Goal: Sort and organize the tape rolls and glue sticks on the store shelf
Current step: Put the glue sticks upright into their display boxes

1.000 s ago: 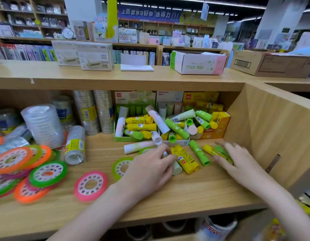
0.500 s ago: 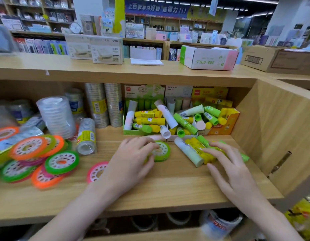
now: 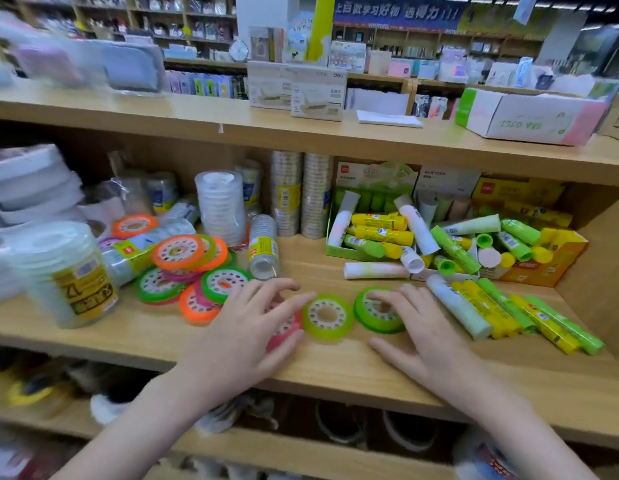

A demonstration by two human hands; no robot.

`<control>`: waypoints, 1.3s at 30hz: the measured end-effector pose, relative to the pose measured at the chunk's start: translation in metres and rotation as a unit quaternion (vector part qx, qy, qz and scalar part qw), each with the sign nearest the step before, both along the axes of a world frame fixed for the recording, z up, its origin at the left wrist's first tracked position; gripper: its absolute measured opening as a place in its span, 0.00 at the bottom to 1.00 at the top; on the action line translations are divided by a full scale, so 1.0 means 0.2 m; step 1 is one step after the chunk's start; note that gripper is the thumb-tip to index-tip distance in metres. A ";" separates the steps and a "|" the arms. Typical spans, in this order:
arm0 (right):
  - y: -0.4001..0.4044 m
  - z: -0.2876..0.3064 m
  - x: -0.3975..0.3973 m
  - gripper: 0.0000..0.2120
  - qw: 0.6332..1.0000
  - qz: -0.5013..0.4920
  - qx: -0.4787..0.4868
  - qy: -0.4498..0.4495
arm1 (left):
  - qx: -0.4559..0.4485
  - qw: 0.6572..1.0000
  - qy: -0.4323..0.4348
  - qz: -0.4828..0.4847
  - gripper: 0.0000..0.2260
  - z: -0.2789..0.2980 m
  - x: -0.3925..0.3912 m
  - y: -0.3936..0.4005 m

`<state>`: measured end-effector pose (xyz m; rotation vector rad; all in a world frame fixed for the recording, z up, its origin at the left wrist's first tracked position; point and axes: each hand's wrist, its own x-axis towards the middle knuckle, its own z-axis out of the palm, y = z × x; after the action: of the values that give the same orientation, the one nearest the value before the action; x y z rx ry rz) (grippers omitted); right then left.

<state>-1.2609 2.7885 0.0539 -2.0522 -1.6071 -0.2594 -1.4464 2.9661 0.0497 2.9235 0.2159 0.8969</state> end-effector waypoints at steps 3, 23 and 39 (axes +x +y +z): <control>0.03 -0.02 0.00 0.27 0.999 -0.035 -0.012 -0.025 | -0.003 1.000 0.016 0.018 0.16 -0.04 0.00 -0.01; 0.50 0.18 -0.21 0.12 0.988 -0.039 -0.071 -0.129 | -0.006 0.995 -0.059 0.075 0.16 -0.08 -0.24 0.11; 0.57 0.05 -0.34 0.13 0.997 -0.018 -0.024 -0.068 | 0.007 0.985 -0.118 0.124 0.18 0.12 -0.03 0.32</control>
<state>-1.3291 2.9018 0.0645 -2.1415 -1.6731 -0.3849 -1.4527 3.0303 0.0736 2.8106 0.5661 1.2709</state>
